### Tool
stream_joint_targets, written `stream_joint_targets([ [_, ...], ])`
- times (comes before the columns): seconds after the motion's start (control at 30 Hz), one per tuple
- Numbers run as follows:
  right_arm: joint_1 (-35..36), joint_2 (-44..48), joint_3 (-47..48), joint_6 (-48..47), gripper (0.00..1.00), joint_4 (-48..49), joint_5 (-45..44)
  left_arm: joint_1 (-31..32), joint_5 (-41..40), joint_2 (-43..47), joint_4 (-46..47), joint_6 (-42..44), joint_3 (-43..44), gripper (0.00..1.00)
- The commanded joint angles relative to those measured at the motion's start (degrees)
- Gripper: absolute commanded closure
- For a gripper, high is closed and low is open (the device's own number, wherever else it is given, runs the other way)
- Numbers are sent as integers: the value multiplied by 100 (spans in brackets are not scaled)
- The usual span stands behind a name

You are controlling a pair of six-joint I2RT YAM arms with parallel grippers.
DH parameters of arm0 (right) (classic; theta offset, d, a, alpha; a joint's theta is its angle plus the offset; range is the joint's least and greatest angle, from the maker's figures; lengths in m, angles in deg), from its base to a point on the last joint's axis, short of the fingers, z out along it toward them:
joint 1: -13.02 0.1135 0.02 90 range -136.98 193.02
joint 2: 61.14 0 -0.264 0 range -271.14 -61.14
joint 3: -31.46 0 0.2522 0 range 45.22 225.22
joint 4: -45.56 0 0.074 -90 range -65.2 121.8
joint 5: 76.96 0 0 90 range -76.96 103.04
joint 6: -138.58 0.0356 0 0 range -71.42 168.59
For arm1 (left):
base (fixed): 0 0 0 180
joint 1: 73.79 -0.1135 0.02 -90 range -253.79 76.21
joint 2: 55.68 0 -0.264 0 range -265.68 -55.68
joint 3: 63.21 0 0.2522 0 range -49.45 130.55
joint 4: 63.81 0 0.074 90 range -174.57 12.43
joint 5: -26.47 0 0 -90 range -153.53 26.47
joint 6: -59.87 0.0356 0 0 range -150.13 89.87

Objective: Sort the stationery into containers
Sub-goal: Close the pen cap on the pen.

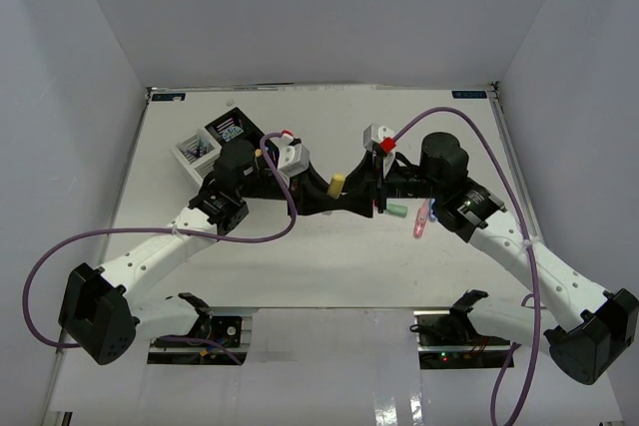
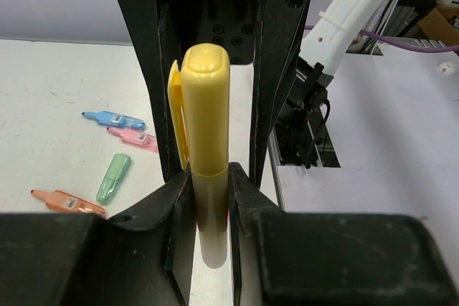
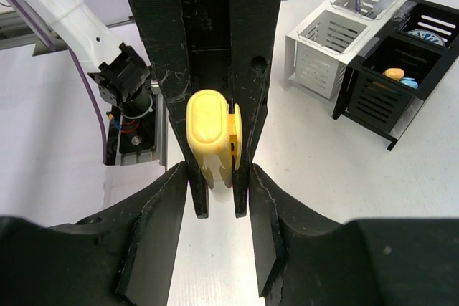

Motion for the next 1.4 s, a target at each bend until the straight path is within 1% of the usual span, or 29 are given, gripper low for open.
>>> stream_joint_targets([
  [0.0, -134, 105, 442, 113, 55, 194, 68, 1, 85, 20, -281, 216, 102, 100],
  [0.23, -187, 105, 547, 157, 48, 168, 113, 1, -153, 11, -421, 339, 129, 100],
  [0.57, -196, -97, 389, 227, 48, 220, 183, 1, -91, 169, -299, 269, 111, 100],
  [0.73, -196, -193, 301, 315, 51, 343, 218, 1, -39, 213, -228, 216, 94, 100],
  [0.93, -196, -246, 249, 351, 56, 449, 271, 1, -39, 240, -211, 199, 85, 100],
  [1.1, -196, -281, 205, 386, 65, 484, 332, 1, -65, 301, -166, 164, 67, 100],
  [1.33, -196, -308, 161, 430, 70, 537, 429, 1, -135, 363, -79, 102, 32, 100],
  [1.37, -196, -308, 152, 430, 75, 537, 438, 1, -135, 363, -70, 85, 32, 100],
])
